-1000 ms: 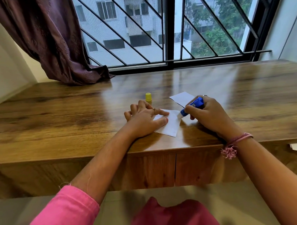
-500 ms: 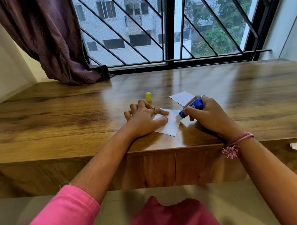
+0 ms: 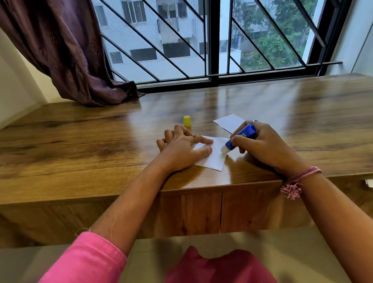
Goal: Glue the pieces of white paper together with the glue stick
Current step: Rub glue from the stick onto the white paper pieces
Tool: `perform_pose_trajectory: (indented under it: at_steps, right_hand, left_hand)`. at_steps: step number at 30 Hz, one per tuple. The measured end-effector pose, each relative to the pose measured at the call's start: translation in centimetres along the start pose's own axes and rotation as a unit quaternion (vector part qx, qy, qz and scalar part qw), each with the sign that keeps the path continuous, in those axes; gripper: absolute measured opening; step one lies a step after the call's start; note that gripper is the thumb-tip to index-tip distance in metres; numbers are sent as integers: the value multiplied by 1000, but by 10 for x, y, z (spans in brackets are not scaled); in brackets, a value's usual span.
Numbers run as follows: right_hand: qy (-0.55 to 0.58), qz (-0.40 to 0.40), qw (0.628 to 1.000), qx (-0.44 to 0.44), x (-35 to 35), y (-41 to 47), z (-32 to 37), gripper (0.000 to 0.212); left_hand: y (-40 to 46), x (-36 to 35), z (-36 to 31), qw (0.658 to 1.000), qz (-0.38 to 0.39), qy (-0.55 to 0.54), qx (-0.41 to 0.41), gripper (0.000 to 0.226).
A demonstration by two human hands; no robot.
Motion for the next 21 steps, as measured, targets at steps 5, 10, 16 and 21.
perform_pose_trajectory:
  at_steps: [5, 10, 16, 21]
  right_hand:
    - [0, -10, 1000, 0, 0, 1, -1, 12]
    - [3, -7, 1000, -1, 0, 0, -1, 11]
    - [-2, 12, 1000, 16, 0, -2, 2, 12]
    - [-1, 14, 1000, 18, 0, -3, 2, 12]
  left_hand:
    - [-1, 0, 0, 1000, 2, -4, -1, 36]
    - [-1, 1, -1, 1000, 3, -6, 1, 35]
    - [-1, 0, -1, 1000, -2, 1, 3, 36]
    - [0, 0, -1, 1000, -2, 5, 5, 35]
Point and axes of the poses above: each hand's wrist, its own y-axis towards the middle knuckle, its own x-axis out of the back of the hand, z = x × y, the point moved 1 cm from there along y, towards the middle knuckle, and after that the axes turned 8 degrees about -y, right-handed, at the moved point
